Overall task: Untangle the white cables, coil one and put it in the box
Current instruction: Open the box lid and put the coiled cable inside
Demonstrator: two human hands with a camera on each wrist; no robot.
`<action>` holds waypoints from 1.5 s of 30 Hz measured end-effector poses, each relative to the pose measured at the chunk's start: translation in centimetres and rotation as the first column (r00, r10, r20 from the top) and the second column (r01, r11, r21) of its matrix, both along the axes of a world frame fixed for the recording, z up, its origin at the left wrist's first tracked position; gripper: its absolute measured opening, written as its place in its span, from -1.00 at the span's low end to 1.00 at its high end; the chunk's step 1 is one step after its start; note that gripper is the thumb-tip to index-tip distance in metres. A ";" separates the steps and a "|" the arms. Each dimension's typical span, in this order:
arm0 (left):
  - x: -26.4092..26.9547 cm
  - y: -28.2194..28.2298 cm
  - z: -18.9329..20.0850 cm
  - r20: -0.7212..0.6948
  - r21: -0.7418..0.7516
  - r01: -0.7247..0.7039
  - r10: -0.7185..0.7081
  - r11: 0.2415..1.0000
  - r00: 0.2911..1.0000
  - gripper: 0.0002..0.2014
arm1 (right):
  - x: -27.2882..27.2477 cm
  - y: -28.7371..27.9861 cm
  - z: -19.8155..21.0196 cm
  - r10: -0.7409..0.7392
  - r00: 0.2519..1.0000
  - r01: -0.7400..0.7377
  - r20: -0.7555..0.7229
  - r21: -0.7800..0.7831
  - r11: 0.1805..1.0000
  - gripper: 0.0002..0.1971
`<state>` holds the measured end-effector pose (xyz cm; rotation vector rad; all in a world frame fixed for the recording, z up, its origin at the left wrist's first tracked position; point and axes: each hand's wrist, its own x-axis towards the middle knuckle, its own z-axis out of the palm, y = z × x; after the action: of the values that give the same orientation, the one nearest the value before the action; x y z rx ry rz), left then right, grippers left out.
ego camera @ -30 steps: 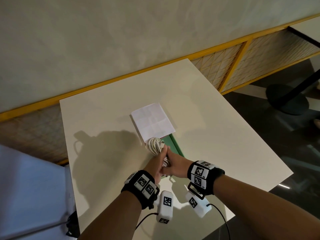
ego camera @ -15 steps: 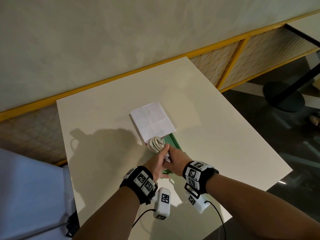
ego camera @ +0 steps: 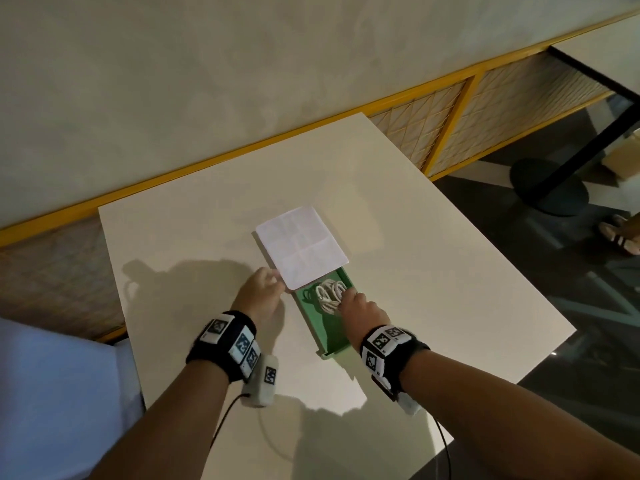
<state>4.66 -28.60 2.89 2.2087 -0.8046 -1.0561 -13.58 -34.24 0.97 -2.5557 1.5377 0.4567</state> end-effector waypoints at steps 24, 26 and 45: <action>0.2 -2.2 -4.0 0.433 0.158 0.470 -0.489 0.869 0.758 -0.10 | 5.2 0.1 -6.2 -0.281 0.960 0.281 0.016 -0.101 0.954 -0.41; 0.0 -2.3 -4.1 0.452 0.160 0.479 -0.495 0.863 0.742 -0.12 | 5.2 0.2 -6.6 -0.270 0.962 0.273 0.039 -0.125 0.954 -0.45; -0.6 -2.4 -5.2 0.545 0.192 0.457 -0.482 0.868 0.686 -0.14 | 5.3 -0.4 -6.4 -0.257 0.966 0.258 0.026 -0.054 0.965 -0.37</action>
<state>4.07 -30.97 -2.31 2.4510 -1.7145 -0.5777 -8.30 -34.67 -5.44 -2.3427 1.8675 0.3602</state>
